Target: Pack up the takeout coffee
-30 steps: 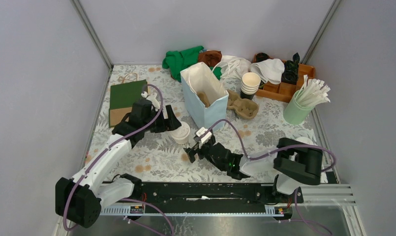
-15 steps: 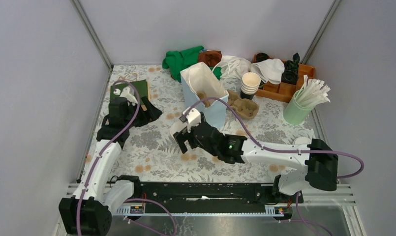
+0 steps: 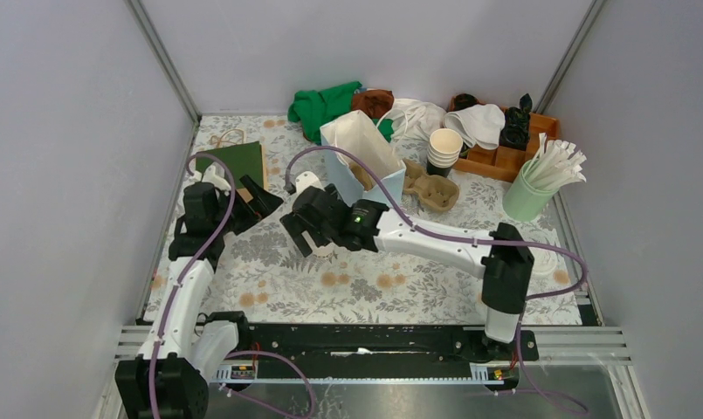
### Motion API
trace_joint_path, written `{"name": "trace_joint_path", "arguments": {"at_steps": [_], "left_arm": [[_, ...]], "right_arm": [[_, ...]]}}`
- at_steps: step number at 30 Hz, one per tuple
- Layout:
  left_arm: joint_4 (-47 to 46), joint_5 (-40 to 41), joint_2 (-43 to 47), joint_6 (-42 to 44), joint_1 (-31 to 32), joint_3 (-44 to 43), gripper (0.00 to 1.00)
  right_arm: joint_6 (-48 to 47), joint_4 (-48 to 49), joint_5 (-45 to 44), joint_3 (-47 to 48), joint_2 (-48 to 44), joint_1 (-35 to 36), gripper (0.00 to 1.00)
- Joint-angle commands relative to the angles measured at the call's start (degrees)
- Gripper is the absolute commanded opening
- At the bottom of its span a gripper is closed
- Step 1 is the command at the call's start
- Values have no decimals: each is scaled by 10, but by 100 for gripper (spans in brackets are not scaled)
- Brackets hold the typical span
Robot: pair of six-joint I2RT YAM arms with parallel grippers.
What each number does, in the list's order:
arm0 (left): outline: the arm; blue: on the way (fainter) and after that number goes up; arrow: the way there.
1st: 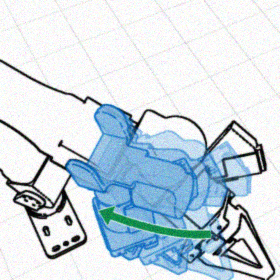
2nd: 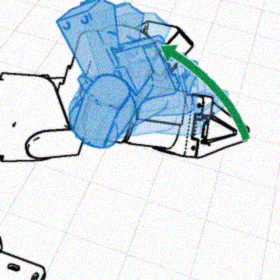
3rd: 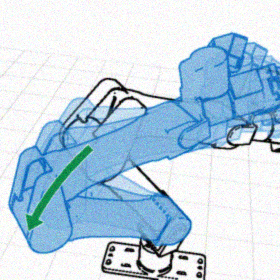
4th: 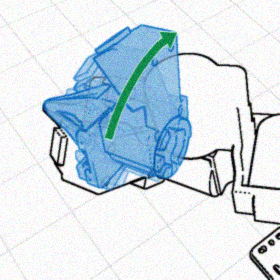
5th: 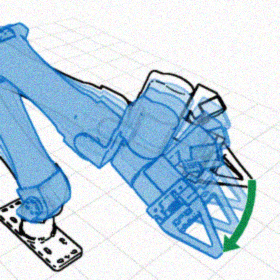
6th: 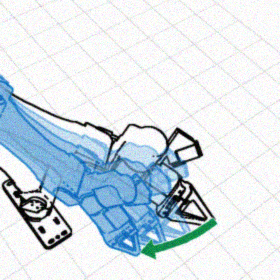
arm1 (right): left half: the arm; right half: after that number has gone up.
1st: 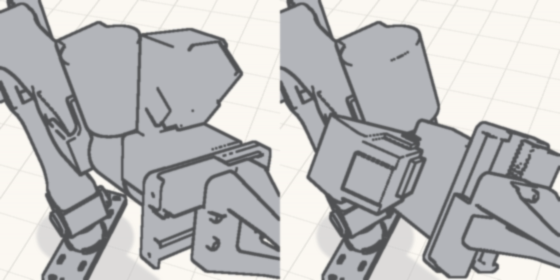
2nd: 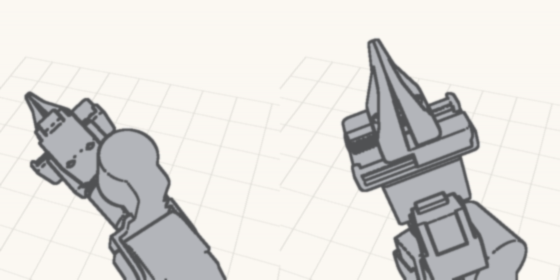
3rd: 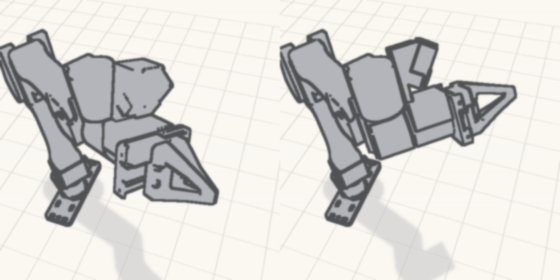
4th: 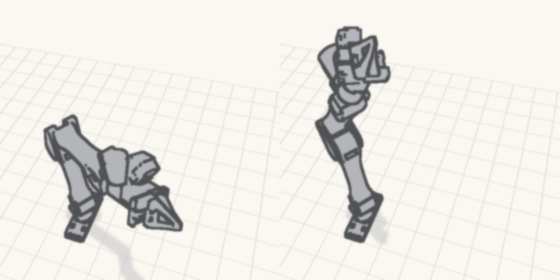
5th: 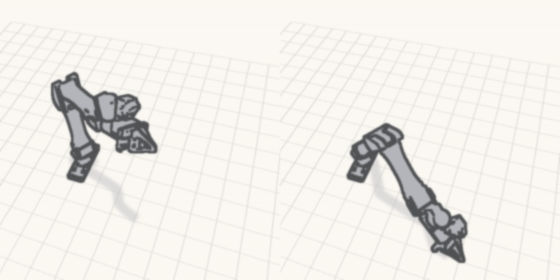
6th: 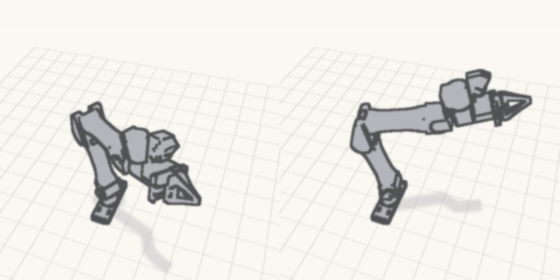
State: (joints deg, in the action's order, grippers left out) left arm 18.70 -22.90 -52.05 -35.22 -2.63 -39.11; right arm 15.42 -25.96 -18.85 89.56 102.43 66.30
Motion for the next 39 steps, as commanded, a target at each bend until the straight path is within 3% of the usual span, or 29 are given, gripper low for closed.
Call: {"name": "trace_joint_path", "arguments": {"at_steps": [1, 14, 26, 39], "left_arm": [[-31, 18, 36, -13, -10, 0, 99], [21, 130, 79, 12, -14, -19, 99], [15, 108, 71, 24, -14, -11, 99], [12, 101, 75, 27, -14, -8, 99]], "right_arm": [[5, -86, 0, 75, 43, -2, 100], [3, -132, 42, 156, 122, -33, 100], [0, -161, 88, 205, 168, -52, 100], [-19, -226, 50, 257, 205, -51, 100]]}}
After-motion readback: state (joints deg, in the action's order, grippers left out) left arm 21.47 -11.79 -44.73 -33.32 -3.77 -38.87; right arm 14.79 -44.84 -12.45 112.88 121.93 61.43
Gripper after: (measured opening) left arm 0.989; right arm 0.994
